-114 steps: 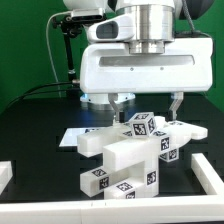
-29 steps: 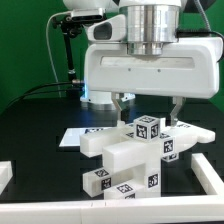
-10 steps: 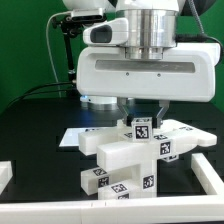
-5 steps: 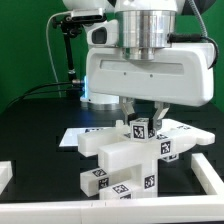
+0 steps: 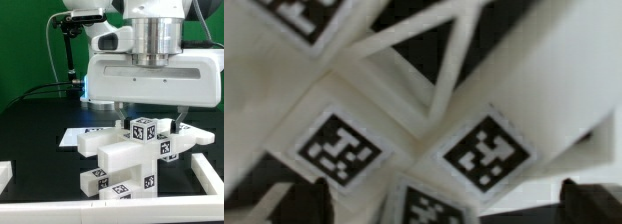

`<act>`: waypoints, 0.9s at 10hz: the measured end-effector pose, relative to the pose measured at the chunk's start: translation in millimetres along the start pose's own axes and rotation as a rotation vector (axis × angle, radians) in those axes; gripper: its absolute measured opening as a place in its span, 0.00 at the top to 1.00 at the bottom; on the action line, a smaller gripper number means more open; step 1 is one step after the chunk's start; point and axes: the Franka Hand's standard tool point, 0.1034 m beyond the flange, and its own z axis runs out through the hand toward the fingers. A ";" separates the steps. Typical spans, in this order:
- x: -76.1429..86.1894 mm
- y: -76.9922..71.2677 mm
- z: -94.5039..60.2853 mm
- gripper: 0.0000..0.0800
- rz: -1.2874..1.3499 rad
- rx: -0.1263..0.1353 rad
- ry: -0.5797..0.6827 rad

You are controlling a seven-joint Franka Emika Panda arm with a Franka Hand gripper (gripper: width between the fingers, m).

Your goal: Assemble chair

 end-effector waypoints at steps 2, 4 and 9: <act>0.2 2.1 0.4 0.19 -0.125 0.000 -0.001; 8.9 10.8 -7.3 0.19 -0.307 -0.002 -0.003; 20.0 32.5 -9.6 0.19 -0.590 -0.005 -0.012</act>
Offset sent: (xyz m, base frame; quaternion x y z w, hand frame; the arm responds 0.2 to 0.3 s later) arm 0.0202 -0.0146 0.0244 0.0012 -0.0196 -0.2446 0.9694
